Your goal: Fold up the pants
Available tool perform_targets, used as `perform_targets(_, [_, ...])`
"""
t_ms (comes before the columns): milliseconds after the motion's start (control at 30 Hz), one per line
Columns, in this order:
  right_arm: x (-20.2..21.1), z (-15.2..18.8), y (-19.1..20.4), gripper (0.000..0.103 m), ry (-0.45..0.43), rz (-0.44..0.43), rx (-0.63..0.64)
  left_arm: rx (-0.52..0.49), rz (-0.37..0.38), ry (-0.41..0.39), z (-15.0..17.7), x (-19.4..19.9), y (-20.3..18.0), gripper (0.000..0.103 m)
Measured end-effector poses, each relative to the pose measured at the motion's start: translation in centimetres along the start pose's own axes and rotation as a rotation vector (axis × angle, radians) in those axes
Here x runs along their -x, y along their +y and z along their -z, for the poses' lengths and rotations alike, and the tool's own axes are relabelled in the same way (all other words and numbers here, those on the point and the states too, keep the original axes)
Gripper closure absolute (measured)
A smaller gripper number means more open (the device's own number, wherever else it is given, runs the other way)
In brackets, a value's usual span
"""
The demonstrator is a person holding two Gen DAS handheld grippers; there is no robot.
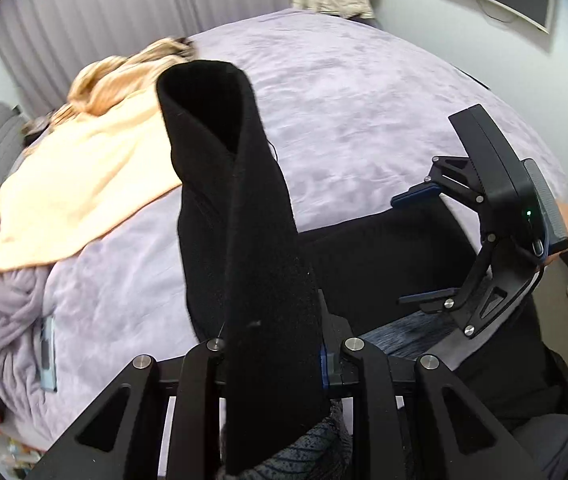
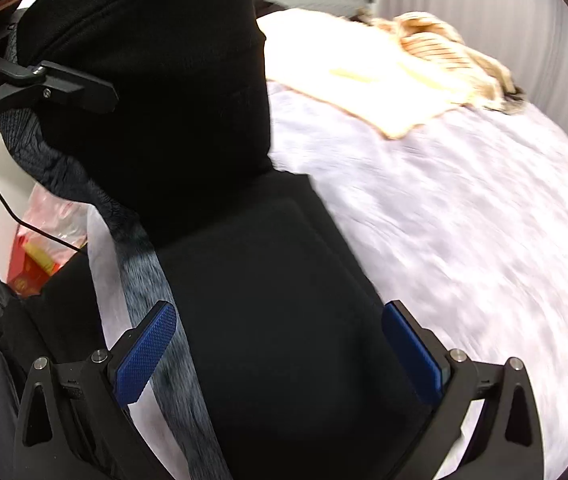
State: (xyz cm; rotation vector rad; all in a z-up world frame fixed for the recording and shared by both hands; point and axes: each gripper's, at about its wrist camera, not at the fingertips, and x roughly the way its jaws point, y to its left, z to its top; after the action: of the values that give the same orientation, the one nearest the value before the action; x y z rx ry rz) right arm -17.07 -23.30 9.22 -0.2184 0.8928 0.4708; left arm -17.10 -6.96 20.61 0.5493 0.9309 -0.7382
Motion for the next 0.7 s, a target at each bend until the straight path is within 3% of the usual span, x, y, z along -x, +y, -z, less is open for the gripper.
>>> perform_targets(100, [2.9,5.3,-0.5,0.0,-0.02,0.03,-0.048,-0.063,0.049,0.012,-2.6,-2.5,-5.6,0.079])
perform_targets(233, [3.8,8.2,0.1,0.0,-0.006,0.07,-0.098,-0.125,0.116,0.084,-3.9,-7.5,-11.1,0.079])
perform_targets(400, [5.3,11.5,-1.0,0.0,0.007,0.081,-0.179,-0.142,0.096,0.196,-3.0,-14.4,-14.2,0.076])
perform_targets(500, [5.4,12.8,-0.9,0.0,0.004,0.074,-0.217,-0.066,0.178,0.18,-3.0,-14.9,-13.6,0.056])
perform_targets(567, [5.9,13.5,-1.1,0.0,-0.013,0.058,-0.244,-0.034,0.286,0.164,-2.9,-14.0,-13.1,0.024])
perform_targets(700, [7.9,14.6,-2.6,0.0,-0.091,-0.023,-0.33,-0.019,0.348,0.124,-1.9,-11.0,-12.9,0.022])
